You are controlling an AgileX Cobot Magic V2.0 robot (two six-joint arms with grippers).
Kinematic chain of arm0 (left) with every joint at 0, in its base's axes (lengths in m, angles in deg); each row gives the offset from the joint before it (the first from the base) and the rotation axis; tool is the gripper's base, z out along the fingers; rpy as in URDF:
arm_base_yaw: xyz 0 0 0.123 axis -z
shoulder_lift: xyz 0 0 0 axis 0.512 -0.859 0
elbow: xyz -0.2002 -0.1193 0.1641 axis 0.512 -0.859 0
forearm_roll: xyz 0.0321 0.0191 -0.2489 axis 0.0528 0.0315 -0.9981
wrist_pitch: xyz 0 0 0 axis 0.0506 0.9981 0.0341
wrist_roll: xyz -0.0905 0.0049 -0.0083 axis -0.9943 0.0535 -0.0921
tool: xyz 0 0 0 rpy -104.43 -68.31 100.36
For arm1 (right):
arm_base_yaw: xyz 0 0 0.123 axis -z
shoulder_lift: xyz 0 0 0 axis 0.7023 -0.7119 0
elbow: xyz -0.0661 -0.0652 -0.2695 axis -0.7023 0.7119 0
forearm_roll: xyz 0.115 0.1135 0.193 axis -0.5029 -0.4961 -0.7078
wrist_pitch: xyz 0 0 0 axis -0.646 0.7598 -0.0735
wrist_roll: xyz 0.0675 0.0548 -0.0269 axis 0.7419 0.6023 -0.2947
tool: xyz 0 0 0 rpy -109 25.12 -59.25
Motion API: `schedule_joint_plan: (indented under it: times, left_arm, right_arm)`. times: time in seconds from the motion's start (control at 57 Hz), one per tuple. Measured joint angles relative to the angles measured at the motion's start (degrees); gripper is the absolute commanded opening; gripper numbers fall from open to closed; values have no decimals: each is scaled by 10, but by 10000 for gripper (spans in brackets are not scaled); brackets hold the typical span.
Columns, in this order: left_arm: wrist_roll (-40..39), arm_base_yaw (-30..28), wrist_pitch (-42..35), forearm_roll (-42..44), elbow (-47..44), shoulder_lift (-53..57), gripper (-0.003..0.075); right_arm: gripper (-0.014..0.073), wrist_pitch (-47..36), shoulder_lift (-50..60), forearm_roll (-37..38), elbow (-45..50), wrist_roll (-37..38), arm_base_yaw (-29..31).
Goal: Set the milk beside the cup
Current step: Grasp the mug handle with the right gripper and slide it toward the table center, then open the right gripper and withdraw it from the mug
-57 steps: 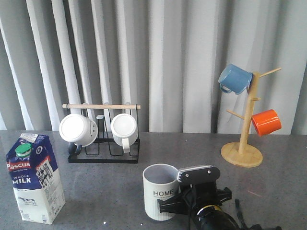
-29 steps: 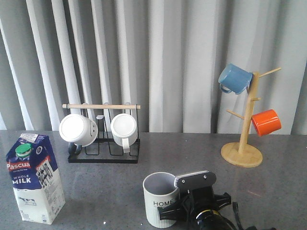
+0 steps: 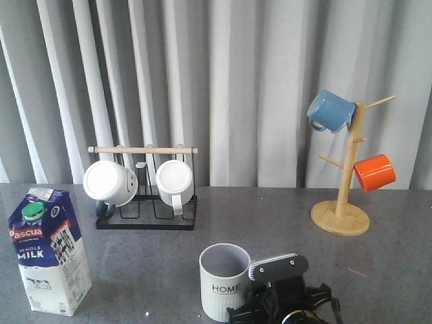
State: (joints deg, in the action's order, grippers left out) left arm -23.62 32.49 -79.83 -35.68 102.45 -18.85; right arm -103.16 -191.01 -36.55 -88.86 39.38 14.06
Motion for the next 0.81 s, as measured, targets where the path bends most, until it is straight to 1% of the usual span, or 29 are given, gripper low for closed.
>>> schedule_joint_plan:
  times: [0.123, 0.263, 0.403, 0.543, 0.684, 0.806]
  left_arm:
    - [0, 0, 0, 0, 0, 0, 576]
    - [0, 0, 0, 0, 0, 0, 576]
    - [0, 0, 0, 0, 0, 0, 576]
    - [0, 0, 0, 0, 0, 0, 576]
    - [0, 0, 0, 0, 0, 0, 576]
    - [0, 0, 0, 0, 0, 0, 576]
  right_arm:
    - [275, -11, 15, 33, 26, 13, 0]
    - [275, -10, 44, 81, 50, 46, 0]
    - [275, -6, 88, 95, 83, 63, 0]
    - [275, -2, 134, 100, 121, 65, 0]
    - [275, 37, 214, 128, 136, 65, 15]
    - [275, 83, 295, 163, 136, 42, 51]
